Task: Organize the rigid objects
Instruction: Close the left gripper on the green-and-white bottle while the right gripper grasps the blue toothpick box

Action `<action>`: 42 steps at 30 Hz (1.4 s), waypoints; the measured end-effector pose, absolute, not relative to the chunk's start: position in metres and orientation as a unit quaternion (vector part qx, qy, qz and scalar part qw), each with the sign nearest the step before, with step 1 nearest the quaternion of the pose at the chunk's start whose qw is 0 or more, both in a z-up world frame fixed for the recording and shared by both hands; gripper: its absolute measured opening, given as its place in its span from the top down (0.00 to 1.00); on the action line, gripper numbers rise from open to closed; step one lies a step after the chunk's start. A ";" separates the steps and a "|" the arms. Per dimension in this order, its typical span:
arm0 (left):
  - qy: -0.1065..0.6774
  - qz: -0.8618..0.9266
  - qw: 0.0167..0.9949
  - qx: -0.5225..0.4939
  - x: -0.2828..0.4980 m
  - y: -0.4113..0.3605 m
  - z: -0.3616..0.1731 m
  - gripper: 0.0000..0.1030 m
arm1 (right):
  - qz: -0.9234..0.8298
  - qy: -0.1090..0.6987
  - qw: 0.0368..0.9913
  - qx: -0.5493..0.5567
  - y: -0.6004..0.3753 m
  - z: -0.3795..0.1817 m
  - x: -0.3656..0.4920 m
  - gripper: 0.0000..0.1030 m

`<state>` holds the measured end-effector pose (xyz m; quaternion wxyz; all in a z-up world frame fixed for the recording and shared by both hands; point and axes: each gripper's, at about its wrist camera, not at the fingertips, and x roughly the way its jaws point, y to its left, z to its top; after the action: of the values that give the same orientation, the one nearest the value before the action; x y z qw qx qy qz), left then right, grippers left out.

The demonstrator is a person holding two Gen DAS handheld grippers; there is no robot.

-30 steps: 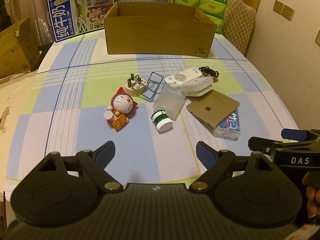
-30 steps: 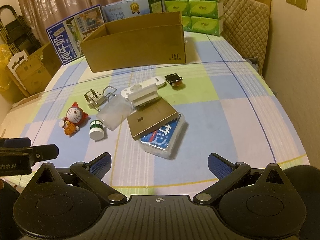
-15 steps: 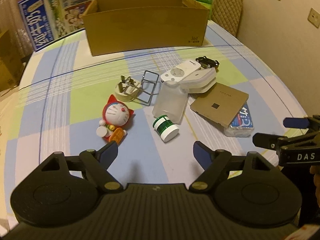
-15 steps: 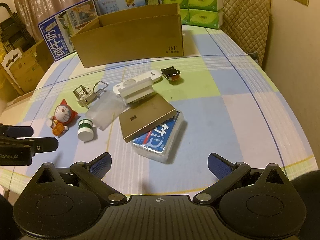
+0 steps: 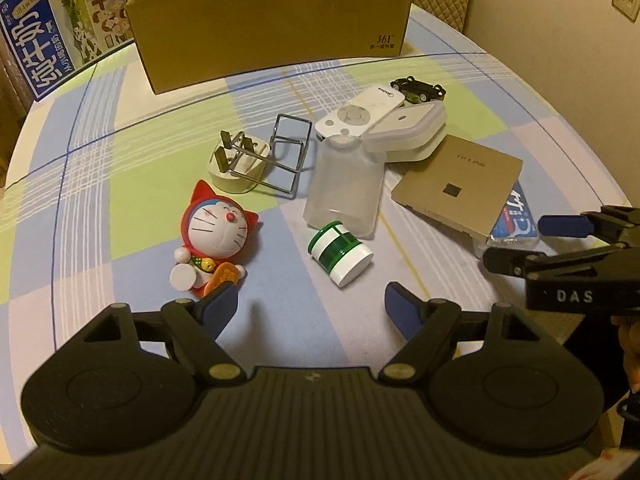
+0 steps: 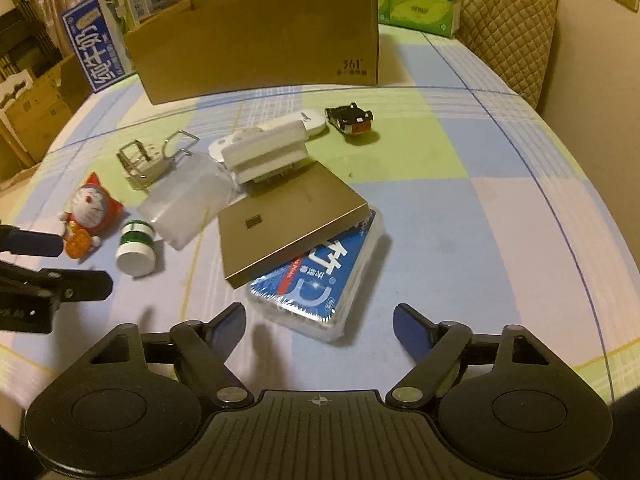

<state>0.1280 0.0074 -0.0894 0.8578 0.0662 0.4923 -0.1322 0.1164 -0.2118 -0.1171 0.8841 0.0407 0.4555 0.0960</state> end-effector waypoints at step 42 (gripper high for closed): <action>0.456 -0.210 0.856 0.123 0.151 -0.017 -0.120 0.40 | 0.048 0.429 0.902 0.026 -0.229 -0.126 0.134 0.46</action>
<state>0.1512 -0.0165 -0.1200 0.8561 0.1228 0.4557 -0.2105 0.1339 -0.2289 -0.1257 0.9015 0.0264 0.4293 0.0483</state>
